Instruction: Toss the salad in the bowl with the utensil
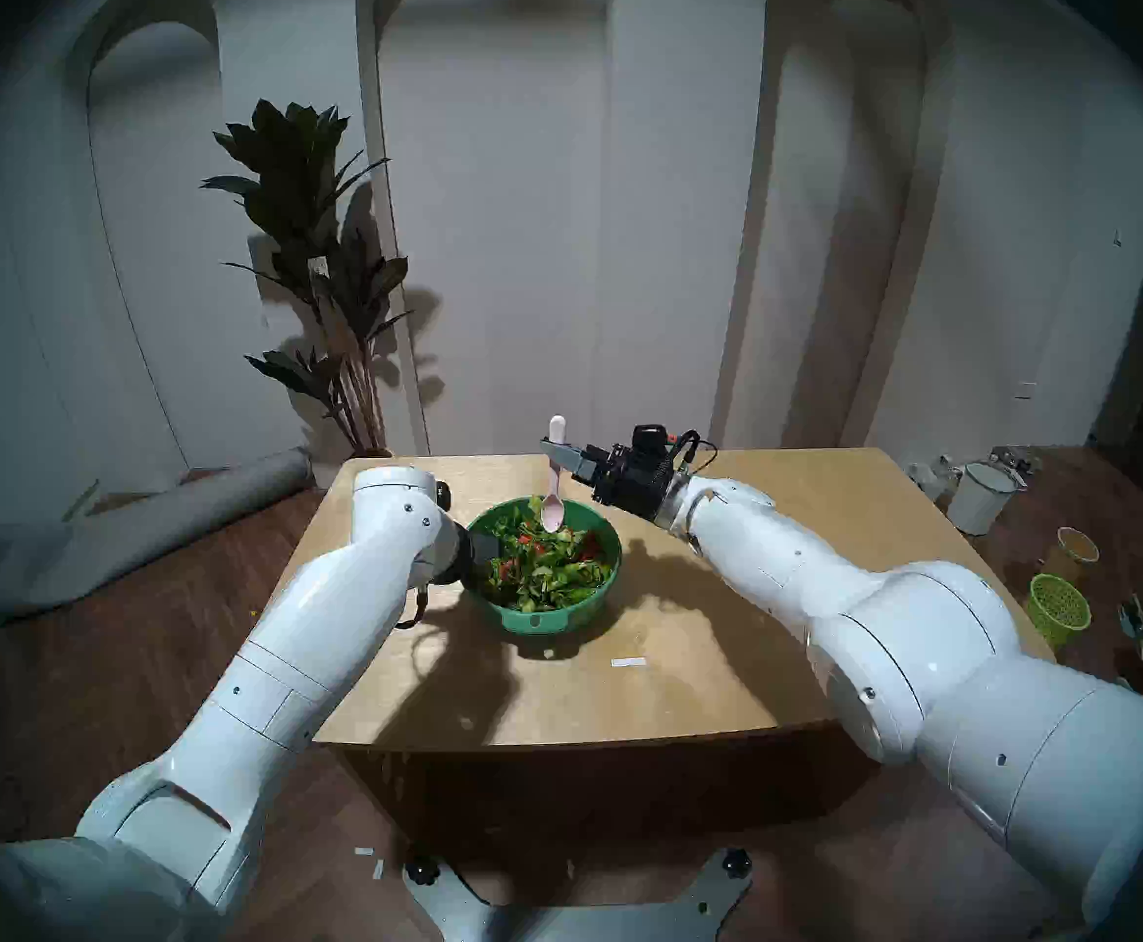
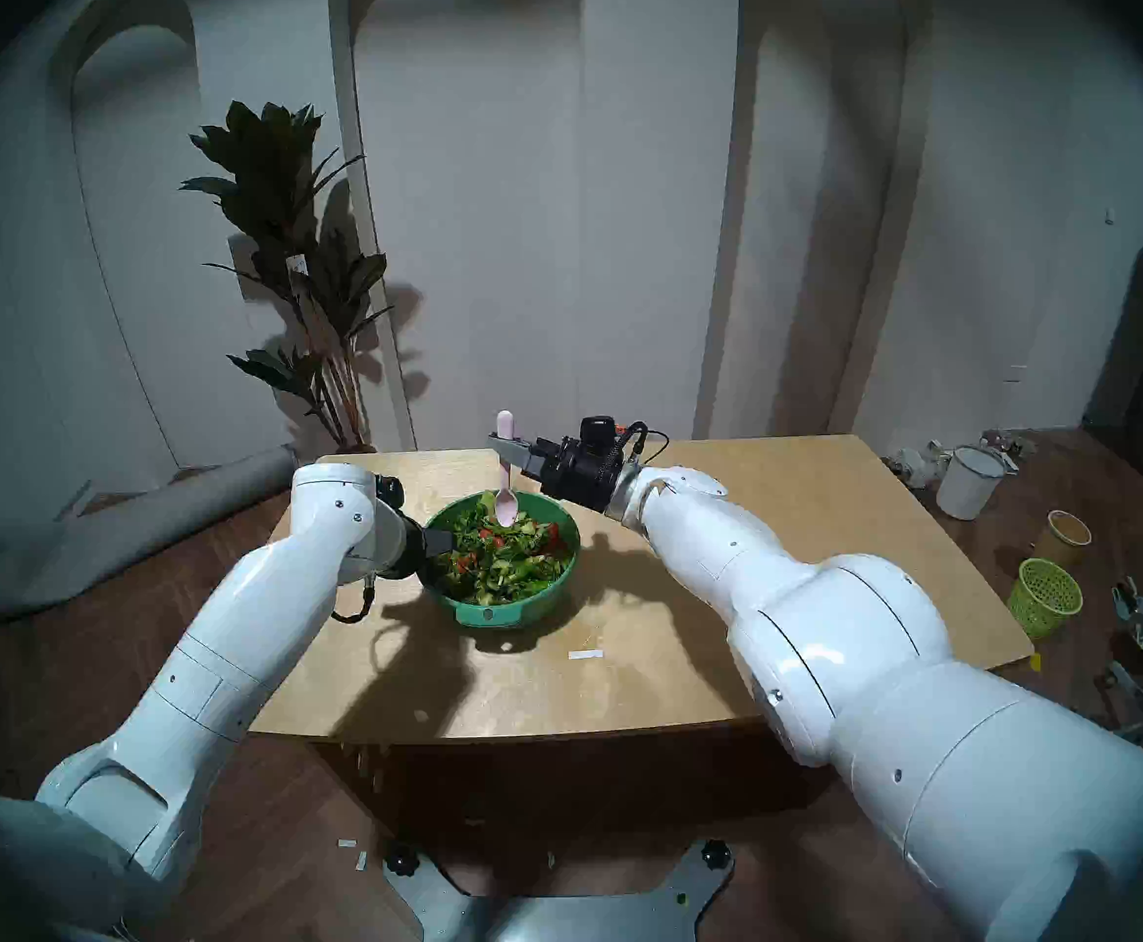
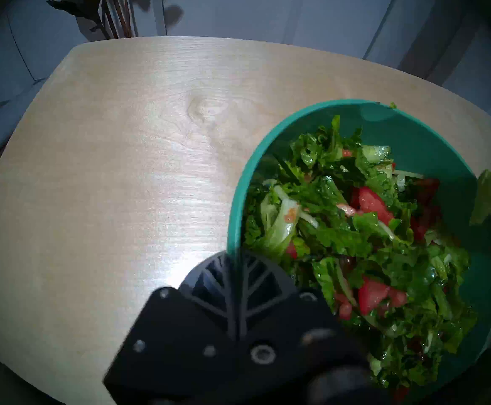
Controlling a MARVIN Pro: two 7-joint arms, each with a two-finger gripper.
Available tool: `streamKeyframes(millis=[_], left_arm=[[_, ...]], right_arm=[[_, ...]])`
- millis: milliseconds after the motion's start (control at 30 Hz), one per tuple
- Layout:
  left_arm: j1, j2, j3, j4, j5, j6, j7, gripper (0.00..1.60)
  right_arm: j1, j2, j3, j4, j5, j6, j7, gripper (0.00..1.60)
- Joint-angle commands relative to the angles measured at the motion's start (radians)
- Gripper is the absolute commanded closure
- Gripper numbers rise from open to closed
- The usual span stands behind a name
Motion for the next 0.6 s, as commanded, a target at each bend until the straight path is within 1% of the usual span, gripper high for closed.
streamKeyframes(millis=[0,100,267,333,367,500,567], left_arm=[[-0.016,-0.005,-0.002,-0.014,0.0,-0.002,0.084,1.6],[-0.016,-0.006,-0.003,-0.015,-0.002,-0.002,0.09,1.6],[-0.016,-0.008,-0.003,-0.016,-0.007,-0.002,0.102,1.6],[-0.016,-0.008,-0.003,-0.015,-0.005,-0.002,0.096,1.6],[-0.016,-0.009,-0.003,-0.016,-0.01,-0.002,0.107,1.6],[-0.017,-0.008,-0.002,-0.016,-0.012,-0.002,0.108,1.6],[-0.016,-0.007,-0.003,-0.016,-0.011,-0.002,0.104,1.6]], right_arm=[[-0.054,0.027,-0.021,-0.117,0.01,-0.093,0.116,1.6],[-0.08,0.04,-0.035,-0.16,0.018,-0.117,0.13,1.6],[-0.124,0.074,-0.062,-0.237,0.043,-0.131,0.13,1.6],[-0.127,0.082,-0.075,-0.246,0.053,-0.145,0.13,1.6],[-0.14,0.092,-0.08,-0.272,0.057,-0.143,0.13,1.6],[-0.168,0.119,-0.104,-0.323,0.078,-0.138,0.13,1.6],[-0.172,0.12,-0.112,-0.328,0.081,-0.136,0.13,1.6]])
